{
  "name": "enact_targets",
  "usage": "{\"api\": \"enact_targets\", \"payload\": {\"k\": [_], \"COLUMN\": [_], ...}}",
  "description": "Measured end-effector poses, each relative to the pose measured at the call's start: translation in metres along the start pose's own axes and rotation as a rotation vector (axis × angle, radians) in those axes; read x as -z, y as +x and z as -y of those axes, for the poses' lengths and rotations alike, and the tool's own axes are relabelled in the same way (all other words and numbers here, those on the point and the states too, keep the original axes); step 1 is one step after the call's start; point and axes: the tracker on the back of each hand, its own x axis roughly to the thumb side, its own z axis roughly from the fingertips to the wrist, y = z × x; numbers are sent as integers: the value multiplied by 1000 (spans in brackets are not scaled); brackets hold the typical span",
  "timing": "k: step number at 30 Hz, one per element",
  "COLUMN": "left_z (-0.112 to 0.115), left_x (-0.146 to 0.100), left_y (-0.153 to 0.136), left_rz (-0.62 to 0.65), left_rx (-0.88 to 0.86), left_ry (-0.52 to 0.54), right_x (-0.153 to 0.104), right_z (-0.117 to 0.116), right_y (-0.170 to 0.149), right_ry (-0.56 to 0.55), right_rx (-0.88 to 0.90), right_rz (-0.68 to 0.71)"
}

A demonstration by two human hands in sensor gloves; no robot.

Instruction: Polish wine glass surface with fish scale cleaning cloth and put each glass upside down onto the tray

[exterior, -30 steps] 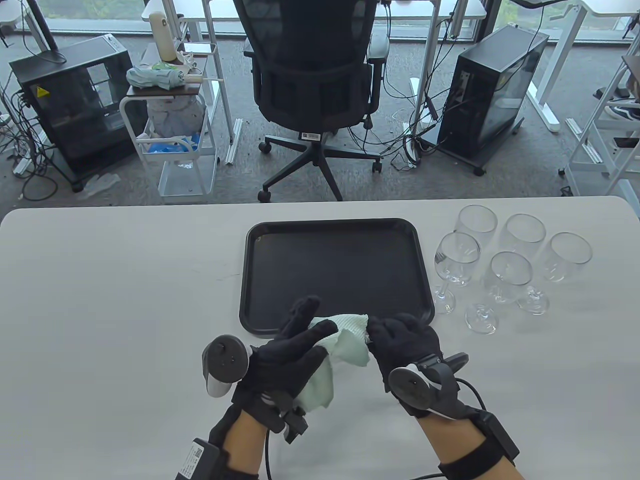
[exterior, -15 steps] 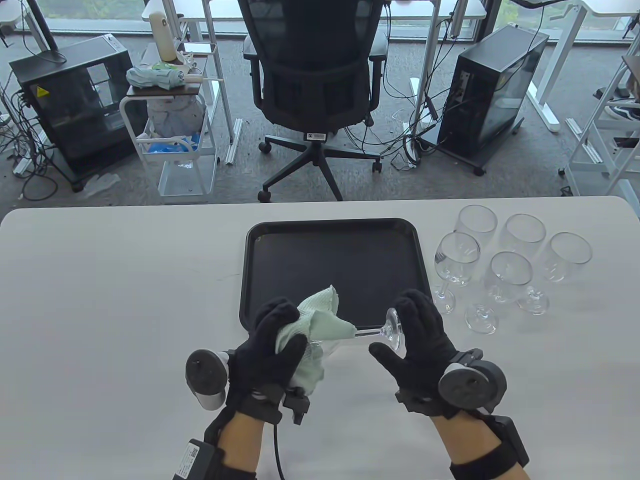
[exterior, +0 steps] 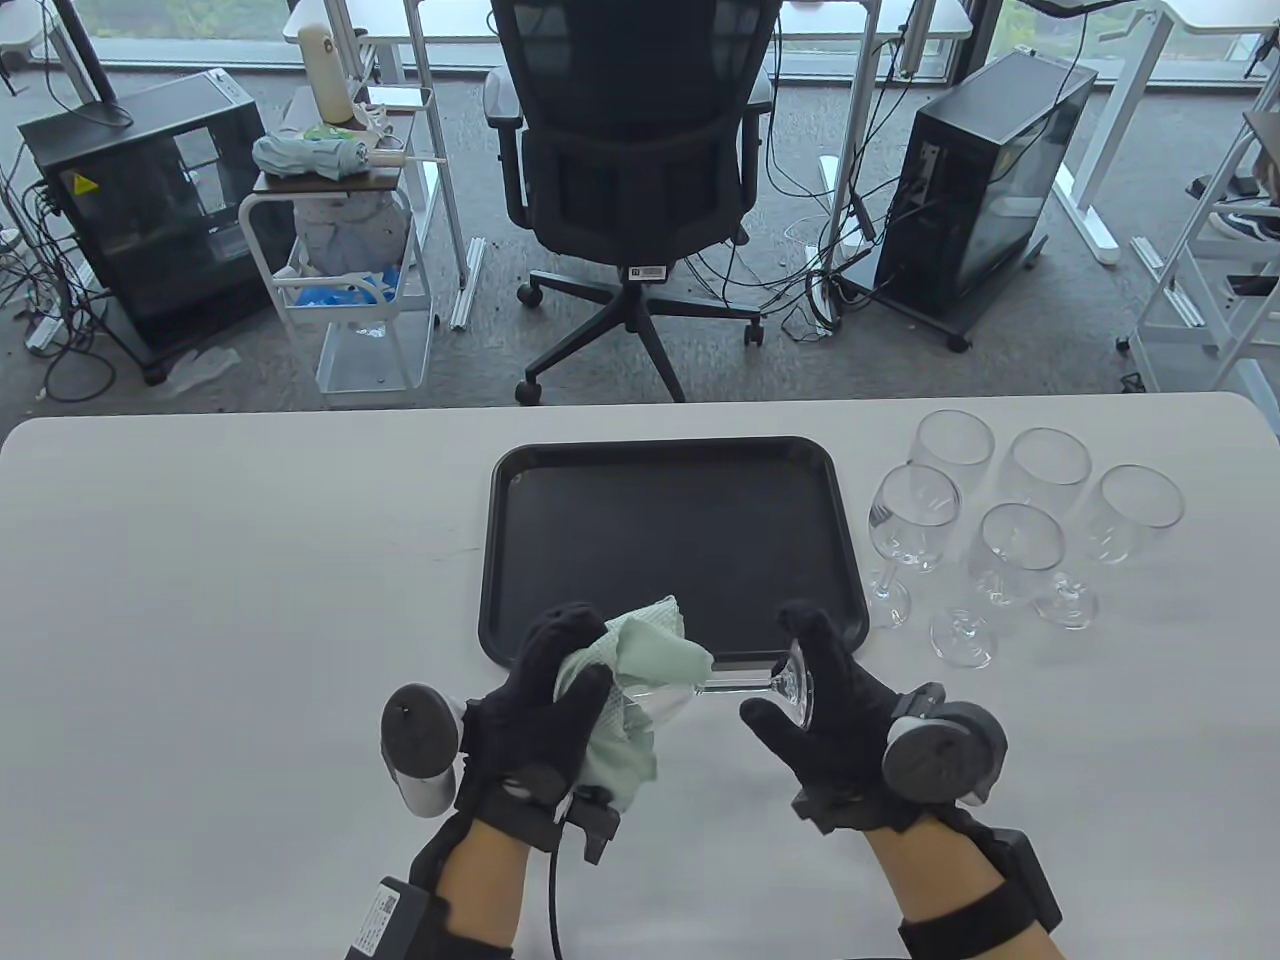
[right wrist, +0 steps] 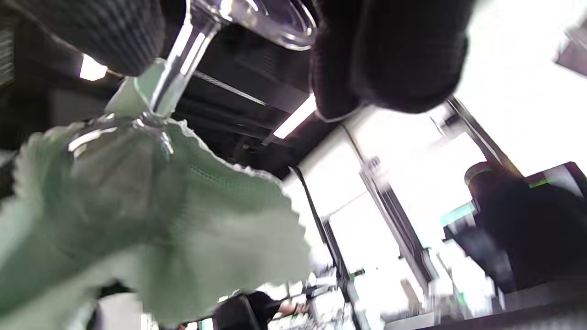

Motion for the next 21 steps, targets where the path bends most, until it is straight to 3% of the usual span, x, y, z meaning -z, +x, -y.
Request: {"api": "enact_targets", "payload": {"k": [3, 7, 8, 10, 12, 14, 18, 21], "left_z": [7, 9, 8, 7, 5, 4, 6, 8], "left_x": [0, -2, -2, -1, -2, -1, -2, -2], "left_y": [3, 7, 7, 6, 3, 2, 10, 16], "left_rz": [14, 139, 148, 118, 60, 23, 54, 160], "left_rx": [17, 162, 169, 138, 88, 8, 65, 171], "left_ry": [9, 26, 44, 16, 25, 0, 8, 17], "right_x": [-2, -6, -6, -3, -2, -2, -4, -6], "right_z": [0, -10, -9, -2, 5, 9, 1, -9], "right_y": [-5, -17, -17, -12, -1, 6, -1, -14], "right_ry": [-34, 133, 134, 121, 60, -8, -4, 95], "right_rx": [238, 620, 613, 404, 140, 27, 309, 557], "right_rz": [-138, -498, -475, -341, -114, 7, -198, -491]}}
